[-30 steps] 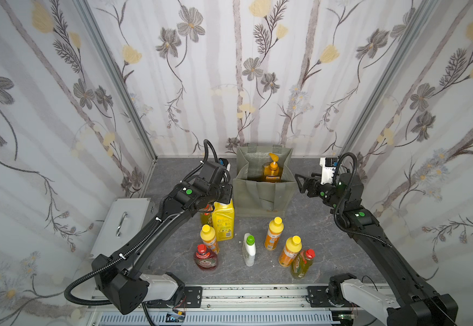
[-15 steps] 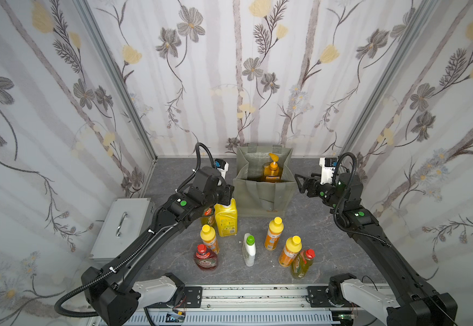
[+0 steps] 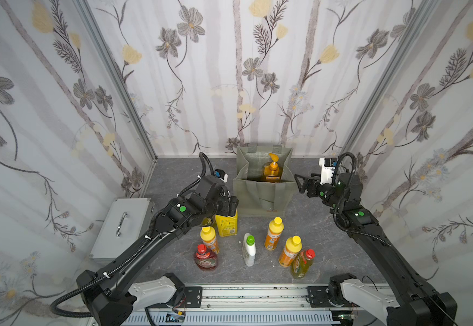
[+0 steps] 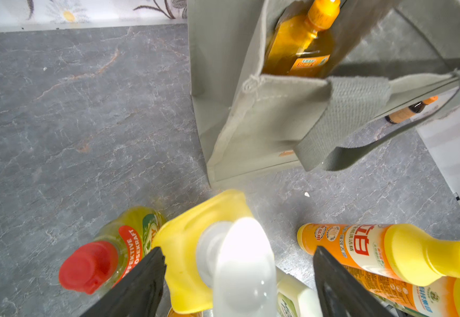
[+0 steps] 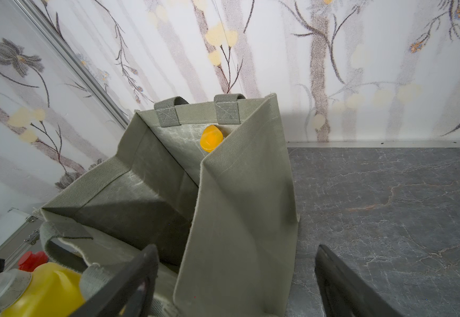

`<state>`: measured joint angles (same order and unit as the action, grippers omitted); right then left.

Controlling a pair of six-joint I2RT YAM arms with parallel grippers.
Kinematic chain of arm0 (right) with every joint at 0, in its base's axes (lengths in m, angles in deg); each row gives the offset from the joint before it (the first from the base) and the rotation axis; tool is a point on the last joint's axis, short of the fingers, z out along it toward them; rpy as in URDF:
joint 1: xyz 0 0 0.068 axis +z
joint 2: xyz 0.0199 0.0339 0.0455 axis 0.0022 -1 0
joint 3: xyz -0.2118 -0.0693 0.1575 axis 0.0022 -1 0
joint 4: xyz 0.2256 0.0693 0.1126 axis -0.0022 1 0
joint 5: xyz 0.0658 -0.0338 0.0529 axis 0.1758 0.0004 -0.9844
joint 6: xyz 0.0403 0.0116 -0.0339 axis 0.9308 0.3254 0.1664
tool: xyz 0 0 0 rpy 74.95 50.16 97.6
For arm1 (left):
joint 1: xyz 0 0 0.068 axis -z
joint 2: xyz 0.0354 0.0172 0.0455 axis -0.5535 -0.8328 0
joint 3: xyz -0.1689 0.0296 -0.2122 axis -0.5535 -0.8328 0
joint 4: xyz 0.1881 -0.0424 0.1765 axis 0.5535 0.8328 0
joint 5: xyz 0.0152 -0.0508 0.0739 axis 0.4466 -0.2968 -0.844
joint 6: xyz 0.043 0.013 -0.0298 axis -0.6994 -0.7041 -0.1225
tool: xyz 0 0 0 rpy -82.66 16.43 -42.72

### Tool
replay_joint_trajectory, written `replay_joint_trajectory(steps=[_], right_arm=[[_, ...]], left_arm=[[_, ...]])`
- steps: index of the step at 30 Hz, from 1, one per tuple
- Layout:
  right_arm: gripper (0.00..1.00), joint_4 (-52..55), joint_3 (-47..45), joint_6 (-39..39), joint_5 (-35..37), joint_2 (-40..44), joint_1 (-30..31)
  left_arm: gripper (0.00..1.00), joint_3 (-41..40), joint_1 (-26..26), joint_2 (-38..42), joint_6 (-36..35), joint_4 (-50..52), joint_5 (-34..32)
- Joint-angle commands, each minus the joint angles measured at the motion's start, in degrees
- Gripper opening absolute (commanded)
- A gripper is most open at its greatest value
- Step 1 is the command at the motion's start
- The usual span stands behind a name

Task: Pack dish soap into the shopping bag
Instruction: Pick up the bottle of dish soap at the center of the board.

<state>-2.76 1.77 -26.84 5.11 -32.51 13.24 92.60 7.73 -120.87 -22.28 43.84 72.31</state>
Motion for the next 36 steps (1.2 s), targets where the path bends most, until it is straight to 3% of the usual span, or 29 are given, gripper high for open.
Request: replay_joint_trajectory(steps=[1, 9, 15, 30, 34, 36], right_arm=[[0.89, -1.9, 0.5, -0.4, -1.1, -0.1, 0.0], [0.89, -1.8, 0.5, -0.4, -1.2, 0.2, 0.1], [0.89, -1.9, 0.5, -0.3, -1.2, 0.0, 0.1], [0.89, -1.7, 0.7, -0.5, -1.5, -0.9, 0.0], [0.89, -1.5, 0.9, -0.6, -1.6, -1.0, 0.1], [0.90, -1.5, 0.9, -0.6, -1.7, -1.1, 0.1]], left_arm=[[0.79, -1.9, 0.6, -0.1, 2.6, 0.9, -4.8], [0.55, -7.2, 0.7, 0.7, 3.1, -9.3, -10.1], [0.46, -9.6, 0.6, 1.7, 2.6, -15.3, -9.7], [0.43, -10.8, 0.7, -2.4, 2.3, -18.1, -6.5], [0.54, -11.0, 0.7, -1.6, 2.5, -17.9, -6.1], [0.53, -11.3, 0.7, -1.4, 2.5, -17.9, -6.1]])
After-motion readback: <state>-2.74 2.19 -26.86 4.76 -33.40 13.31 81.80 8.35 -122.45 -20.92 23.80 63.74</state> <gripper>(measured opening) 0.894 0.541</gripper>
